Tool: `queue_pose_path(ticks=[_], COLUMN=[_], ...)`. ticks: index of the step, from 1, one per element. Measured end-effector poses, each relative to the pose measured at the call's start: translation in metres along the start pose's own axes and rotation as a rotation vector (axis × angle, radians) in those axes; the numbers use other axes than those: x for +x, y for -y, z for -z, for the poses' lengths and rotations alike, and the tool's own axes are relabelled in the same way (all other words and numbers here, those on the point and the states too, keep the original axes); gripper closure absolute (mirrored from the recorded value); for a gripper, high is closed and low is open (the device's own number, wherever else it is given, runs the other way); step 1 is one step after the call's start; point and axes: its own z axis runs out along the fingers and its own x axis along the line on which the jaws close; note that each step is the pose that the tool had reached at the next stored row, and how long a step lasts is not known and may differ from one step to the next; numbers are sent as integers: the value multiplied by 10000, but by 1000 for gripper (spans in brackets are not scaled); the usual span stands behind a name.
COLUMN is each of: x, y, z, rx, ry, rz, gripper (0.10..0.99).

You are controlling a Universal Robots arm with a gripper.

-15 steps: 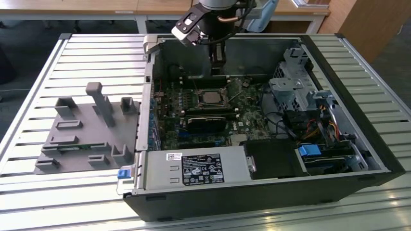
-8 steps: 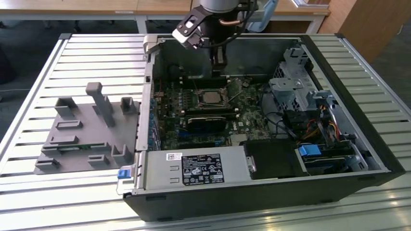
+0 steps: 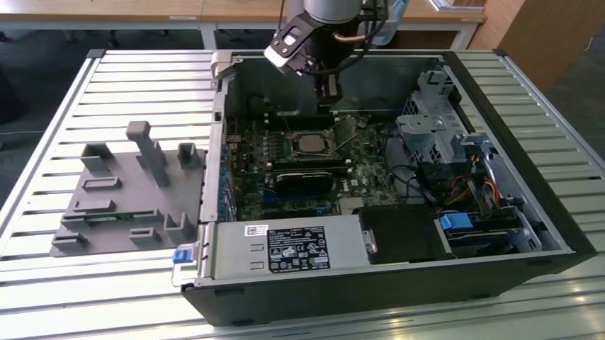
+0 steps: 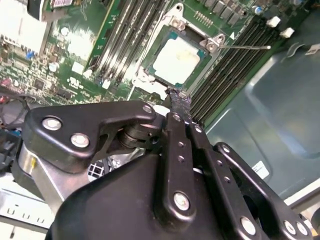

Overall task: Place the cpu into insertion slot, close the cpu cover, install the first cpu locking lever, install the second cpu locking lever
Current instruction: 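Close the cpu cover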

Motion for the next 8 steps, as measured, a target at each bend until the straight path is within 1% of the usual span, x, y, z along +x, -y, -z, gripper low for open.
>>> queue_pose_path(ticks=[2,8], x=[-1,12], y=[-38,-181], z=[-15,-49], rx=[5,15], ry=[-4,-2], rz=[114,118], gripper=[980,980])
